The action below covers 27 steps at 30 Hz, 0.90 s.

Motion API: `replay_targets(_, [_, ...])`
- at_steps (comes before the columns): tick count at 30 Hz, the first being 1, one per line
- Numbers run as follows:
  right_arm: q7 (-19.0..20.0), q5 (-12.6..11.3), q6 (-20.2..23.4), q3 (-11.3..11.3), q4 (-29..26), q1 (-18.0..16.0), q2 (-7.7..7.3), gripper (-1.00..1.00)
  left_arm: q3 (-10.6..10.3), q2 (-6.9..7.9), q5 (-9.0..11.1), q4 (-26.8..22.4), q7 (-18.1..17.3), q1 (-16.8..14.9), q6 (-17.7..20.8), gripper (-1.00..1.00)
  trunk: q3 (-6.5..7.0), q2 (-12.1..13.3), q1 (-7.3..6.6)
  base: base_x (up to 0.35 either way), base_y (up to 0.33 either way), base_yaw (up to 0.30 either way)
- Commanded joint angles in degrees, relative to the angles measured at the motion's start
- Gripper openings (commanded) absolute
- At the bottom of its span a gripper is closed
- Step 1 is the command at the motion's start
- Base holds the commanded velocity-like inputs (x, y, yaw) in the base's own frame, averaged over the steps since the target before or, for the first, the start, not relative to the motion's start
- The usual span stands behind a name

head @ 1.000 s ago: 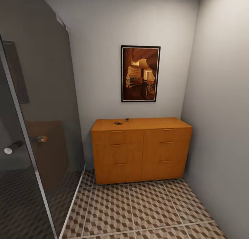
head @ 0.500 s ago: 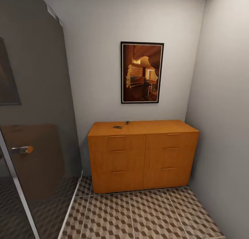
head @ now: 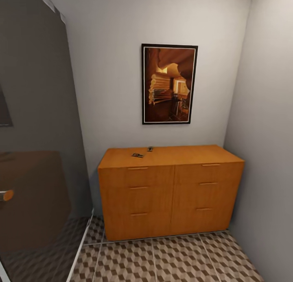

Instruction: Take the four mousetraps from the cabinet in the bathroom and place them on the bathroom floor. Make sure all four end up on the same floor surface, and ensure that at least two of them are either under or directly next to the same bathroom sink.

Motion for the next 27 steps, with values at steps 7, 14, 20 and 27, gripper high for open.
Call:
replay_targets(7, [-0.26, 0.58, -0.05, -0.51, 0.14, -0.08, -0.07, 1.00, -0.44, -0.01, 0.55, 0.07, -0.02, -0.05, -0.42, 1.00, -0.06, -0.03, 0.03, 0.323, 0.000, 0.000])
replay_targets(14, [-0.26, 0.61, -0.05, -0.52, 0.14, -0.08, -0.08, 1.00, -0.46, -0.01, 0.55, 0.07, -0.02, -0.05, -0.45, 1.00, -0.06, -0.03, 0.03, 0.324, 0.000, 0.000])
replay_targets(20, [-0.26, 0.63, -0.05, -0.48, 0.14, -0.08, -0.08, 1.00, -0.44, -0.01, 0.55, 0.07, -0.02, -0.05, -0.53, 1.00, -0.06, -0.03, 0.03, 0.305, 0.000, 0.000])
replay_targets(27, [-0.26, 0.64, -0.05, -0.48, 0.14, -0.08, -0.08, 1.00, -0.47, -0.01, 0.55, 0.07, -0.02, -0.05, -0.55, 1.00, -0.06, -0.03, 0.03, 0.118, 0.000, 0.000])
